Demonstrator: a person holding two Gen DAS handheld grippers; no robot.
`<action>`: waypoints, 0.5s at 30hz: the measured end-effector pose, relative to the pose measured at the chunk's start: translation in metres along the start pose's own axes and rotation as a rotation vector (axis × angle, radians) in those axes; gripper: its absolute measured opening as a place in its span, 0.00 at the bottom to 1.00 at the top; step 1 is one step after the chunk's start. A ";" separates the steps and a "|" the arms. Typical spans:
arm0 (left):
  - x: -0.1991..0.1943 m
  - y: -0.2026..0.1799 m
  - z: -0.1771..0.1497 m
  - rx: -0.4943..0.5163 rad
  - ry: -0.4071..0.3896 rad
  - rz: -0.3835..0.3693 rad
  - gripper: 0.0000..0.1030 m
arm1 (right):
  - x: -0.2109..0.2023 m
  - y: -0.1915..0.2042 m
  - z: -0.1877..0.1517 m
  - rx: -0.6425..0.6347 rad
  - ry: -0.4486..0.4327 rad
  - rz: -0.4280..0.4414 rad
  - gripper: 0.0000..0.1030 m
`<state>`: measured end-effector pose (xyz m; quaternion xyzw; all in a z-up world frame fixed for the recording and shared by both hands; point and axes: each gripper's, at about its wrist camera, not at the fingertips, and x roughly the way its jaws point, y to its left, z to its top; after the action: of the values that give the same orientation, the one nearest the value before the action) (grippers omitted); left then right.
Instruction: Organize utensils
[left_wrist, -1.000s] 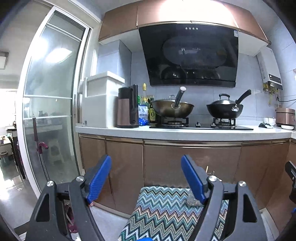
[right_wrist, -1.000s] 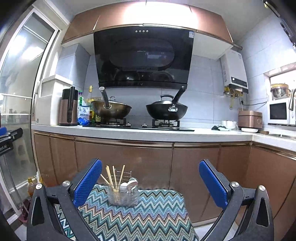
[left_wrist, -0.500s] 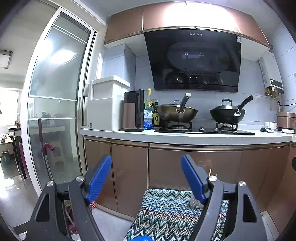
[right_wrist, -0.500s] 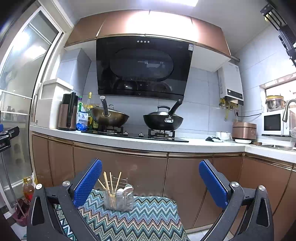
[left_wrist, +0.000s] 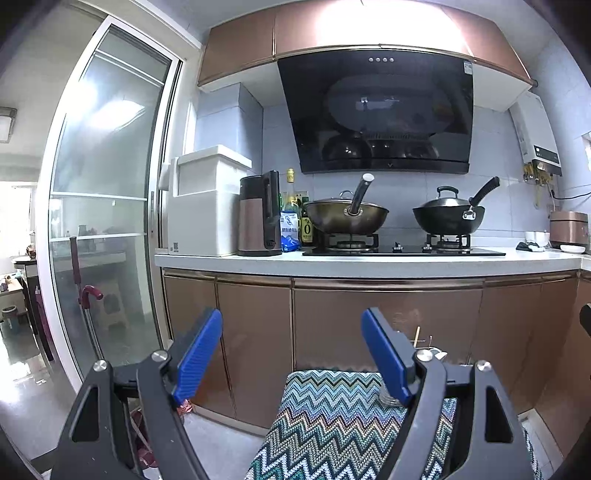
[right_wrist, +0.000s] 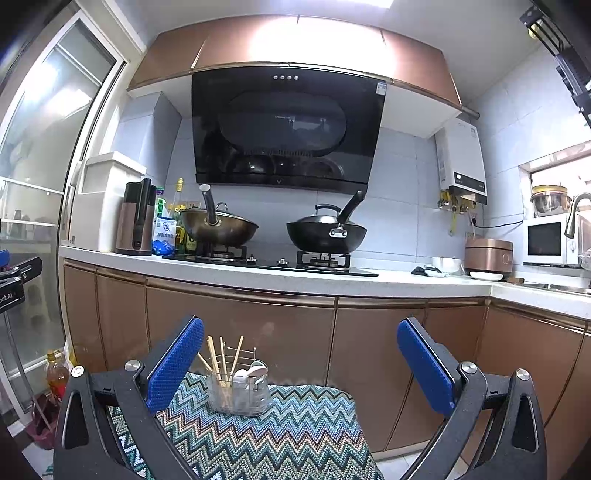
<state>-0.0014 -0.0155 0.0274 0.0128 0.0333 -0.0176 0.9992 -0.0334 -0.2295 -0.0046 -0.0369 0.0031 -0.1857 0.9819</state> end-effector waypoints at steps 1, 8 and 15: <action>0.000 0.000 0.000 0.003 -0.002 0.002 0.75 | 0.000 0.001 0.000 -0.001 0.000 0.002 1.00; 0.001 0.000 -0.002 0.005 0.004 -0.002 0.75 | -0.001 0.004 -0.001 -0.008 -0.001 0.004 1.00; 0.001 0.000 -0.002 0.006 0.012 -0.009 0.75 | 0.000 0.005 -0.002 -0.011 0.004 0.006 1.00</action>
<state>-0.0003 -0.0158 0.0250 0.0158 0.0392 -0.0221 0.9989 -0.0319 -0.2246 -0.0070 -0.0419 0.0060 -0.1826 0.9823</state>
